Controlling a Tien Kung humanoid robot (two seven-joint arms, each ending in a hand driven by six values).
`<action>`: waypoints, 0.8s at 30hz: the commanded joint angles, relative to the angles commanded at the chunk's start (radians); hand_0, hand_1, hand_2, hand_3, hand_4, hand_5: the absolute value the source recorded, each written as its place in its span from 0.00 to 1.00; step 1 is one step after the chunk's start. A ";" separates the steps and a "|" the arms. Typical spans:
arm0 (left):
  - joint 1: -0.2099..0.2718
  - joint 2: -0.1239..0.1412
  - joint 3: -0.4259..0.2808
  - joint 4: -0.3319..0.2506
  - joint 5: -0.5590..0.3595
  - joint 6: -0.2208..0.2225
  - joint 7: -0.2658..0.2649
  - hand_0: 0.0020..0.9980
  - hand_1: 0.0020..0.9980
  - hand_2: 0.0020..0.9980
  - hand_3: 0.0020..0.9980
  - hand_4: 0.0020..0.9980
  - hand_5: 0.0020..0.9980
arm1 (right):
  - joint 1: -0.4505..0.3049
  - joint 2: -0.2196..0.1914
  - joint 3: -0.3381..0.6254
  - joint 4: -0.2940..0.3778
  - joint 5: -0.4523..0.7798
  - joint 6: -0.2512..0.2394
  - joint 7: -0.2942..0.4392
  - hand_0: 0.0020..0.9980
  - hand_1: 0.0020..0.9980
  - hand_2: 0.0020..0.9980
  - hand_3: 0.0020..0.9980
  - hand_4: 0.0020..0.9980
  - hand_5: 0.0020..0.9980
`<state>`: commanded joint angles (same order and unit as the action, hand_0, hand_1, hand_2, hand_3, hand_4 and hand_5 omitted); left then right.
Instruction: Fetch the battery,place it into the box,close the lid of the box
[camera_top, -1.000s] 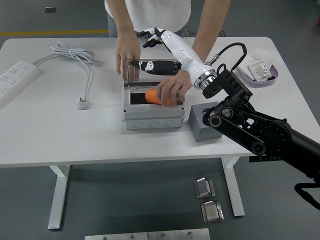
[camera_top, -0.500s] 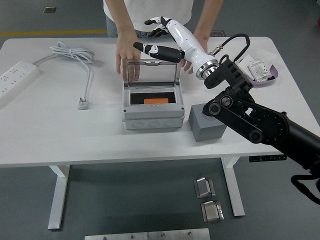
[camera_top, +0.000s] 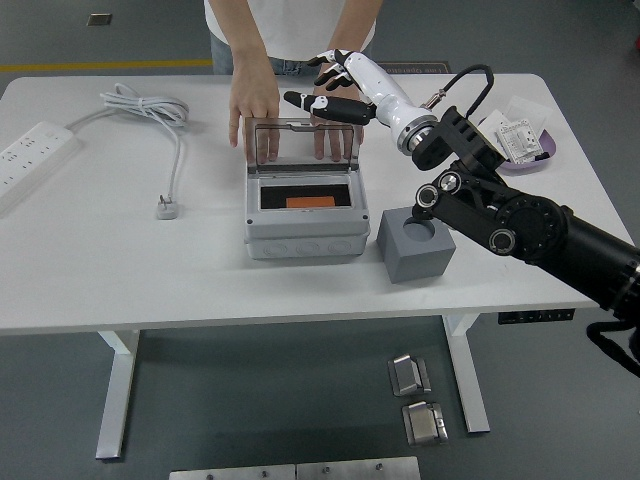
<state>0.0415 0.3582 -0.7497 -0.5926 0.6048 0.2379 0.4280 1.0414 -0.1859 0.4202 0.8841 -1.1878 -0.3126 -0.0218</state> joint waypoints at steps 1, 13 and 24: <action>-0.001 0.001 0.000 0.000 0.001 0.000 0.000 0.68 0.70 0.59 0.60 0.35 0.00 | 0.010 0.003 -0.022 -0.021 0.022 0.005 0.000 0.79 0.72 0.69 0.81 1.00 0.75; -0.014 0.005 -0.006 0.000 0.012 -0.006 0.005 0.68 0.70 0.59 0.60 0.35 0.00 | 0.033 0.016 -0.178 -0.145 0.194 0.027 0.025 0.92 0.84 0.84 0.85 1.00 0.81; -0.017 0.005 -0.004 0.001 0.010 -0.007 0.002 0.68 0.70 0.59 0.60 0.35 0.00 | 0.025 0.009 -0.171 -0.114 0.172 0.024 0.036 0.95 0.85 0.85 0.85 1.00 0.83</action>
<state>0.0240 0.3629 -0.7536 -0.5916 0.6149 0.2306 0.4297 1.0660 -0.1772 0.2495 0.7700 -1.0155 -0.2886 0.0142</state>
